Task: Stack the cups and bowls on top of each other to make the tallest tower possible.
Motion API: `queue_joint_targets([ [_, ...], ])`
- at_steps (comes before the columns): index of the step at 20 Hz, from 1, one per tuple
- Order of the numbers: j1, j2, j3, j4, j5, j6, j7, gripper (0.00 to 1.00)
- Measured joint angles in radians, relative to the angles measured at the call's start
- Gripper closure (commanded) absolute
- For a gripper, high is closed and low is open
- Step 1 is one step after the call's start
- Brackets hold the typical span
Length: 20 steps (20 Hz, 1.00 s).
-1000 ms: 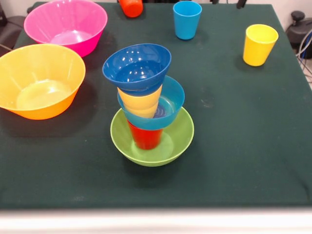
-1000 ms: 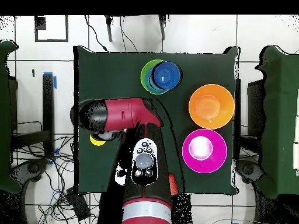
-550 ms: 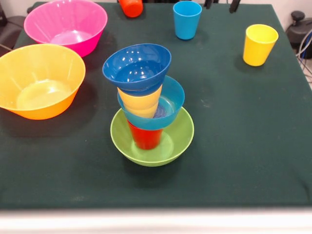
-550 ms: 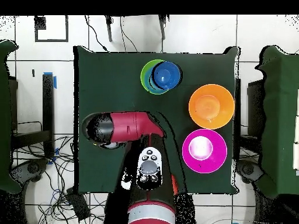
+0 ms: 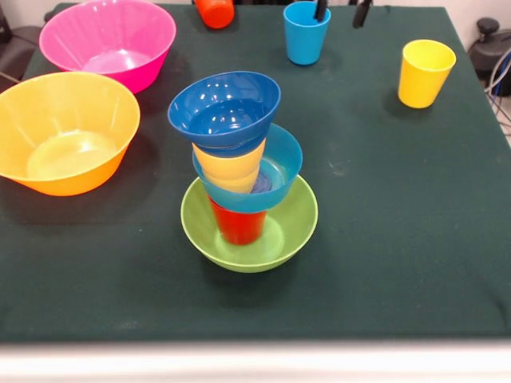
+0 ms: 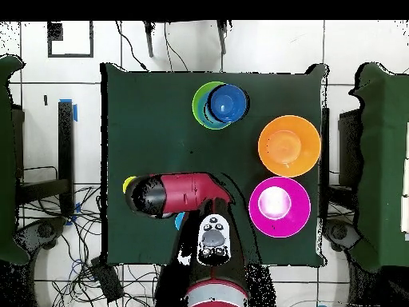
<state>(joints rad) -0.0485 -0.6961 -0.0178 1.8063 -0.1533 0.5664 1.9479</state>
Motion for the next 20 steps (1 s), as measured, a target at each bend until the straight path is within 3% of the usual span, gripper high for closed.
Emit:
queue_joint_targets([
  [11, -0.056, -0.066, -0.002, 0.161, -0.042, -0.033, 0.0, 0.0],
  [20, -0.033, -0.06, -0.022, 0.214, -0.054, -0.14, 0.0, 0.0],
])
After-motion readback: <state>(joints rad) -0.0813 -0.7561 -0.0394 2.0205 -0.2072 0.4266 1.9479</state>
